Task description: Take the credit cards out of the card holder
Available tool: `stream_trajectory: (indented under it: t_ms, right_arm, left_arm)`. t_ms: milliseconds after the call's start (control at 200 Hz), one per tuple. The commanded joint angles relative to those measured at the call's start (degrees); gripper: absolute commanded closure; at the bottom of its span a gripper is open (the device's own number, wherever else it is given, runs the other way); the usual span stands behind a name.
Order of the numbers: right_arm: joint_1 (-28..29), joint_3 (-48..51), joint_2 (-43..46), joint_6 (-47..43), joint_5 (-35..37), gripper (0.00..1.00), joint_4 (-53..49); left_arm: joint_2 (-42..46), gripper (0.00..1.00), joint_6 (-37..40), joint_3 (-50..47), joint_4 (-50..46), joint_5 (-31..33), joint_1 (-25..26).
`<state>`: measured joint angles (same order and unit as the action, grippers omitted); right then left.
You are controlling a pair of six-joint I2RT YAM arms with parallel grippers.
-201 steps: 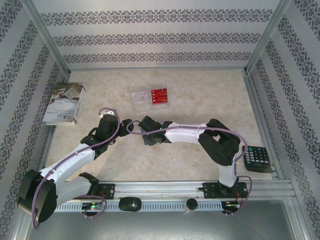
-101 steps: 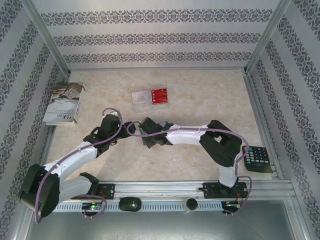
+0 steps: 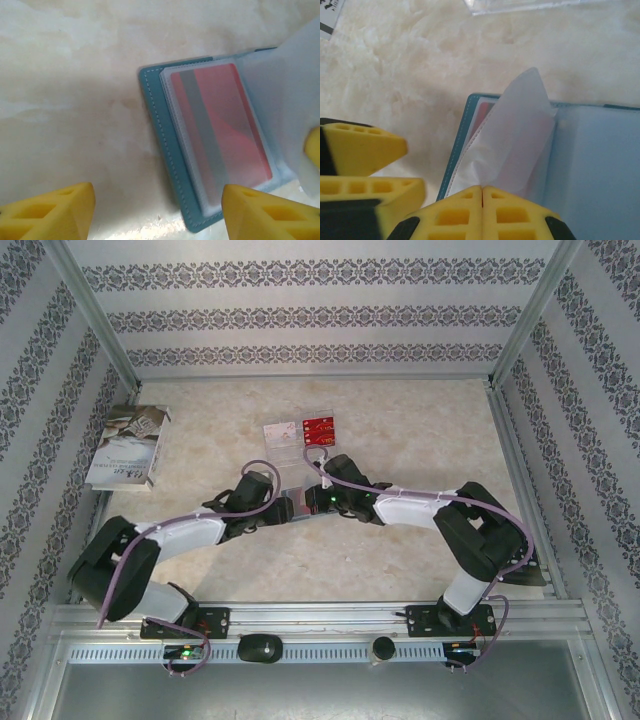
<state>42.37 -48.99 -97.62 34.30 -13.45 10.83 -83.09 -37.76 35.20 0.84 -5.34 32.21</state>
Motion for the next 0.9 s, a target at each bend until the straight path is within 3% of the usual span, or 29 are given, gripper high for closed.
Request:
stream_trajectory:
  t_ms: [0,195,360,505,580,655,699,894]
  right_arm:
    - [-0.18,1.41,1.29,3.97,-2.54,1.00,4.38]
    - [-0.39,1.71,1.24,6.21,0.10,1.00,1.51]
    - [-0.49,2.42,3.36,9.59,7.87,1.00,-5.03]
    - [-2.49,3.92,7.13,12.13,16.27,0.88,-12.61]
    - [-2.49,4.60,9.59,8.01,17.61,0.85,-12.27]
    - [-1.50,3.35,10.99,2.69,13.76,0.74,-10.72]
    - [-0.50,2.56,11.43,0.31,12.52,0.73,-10.01]
    - [-0.27,-1.94,5.71,-0.91,-1.38,0.81,-5.52]
  left_arm:
    - [-3.63,0.33,-0.20,2.24,2.54,1.63,0.55]
    - [-10.47,0.33,0.88,7.31,-2.22,5.13,1.92]
    - [-16.94,0.36,0.64,9.95,-5.57,4.03,1.90]
    - [-18.38,0.37,0.40,9.27,-5.04,3.46,1.90]
    - [-17.68,0.37,0.51,8.77,-4.42,3.59,1.91]
    - [-16.59,0.37,0.94,8.40,-4.02,3.88,1.90]
    - [-15.96,0.37,1.13,8.15,-3.81,4.02,1.90]
    - [-14.78,0.37,1.78,7.62,-3.65,4.18,1.90]
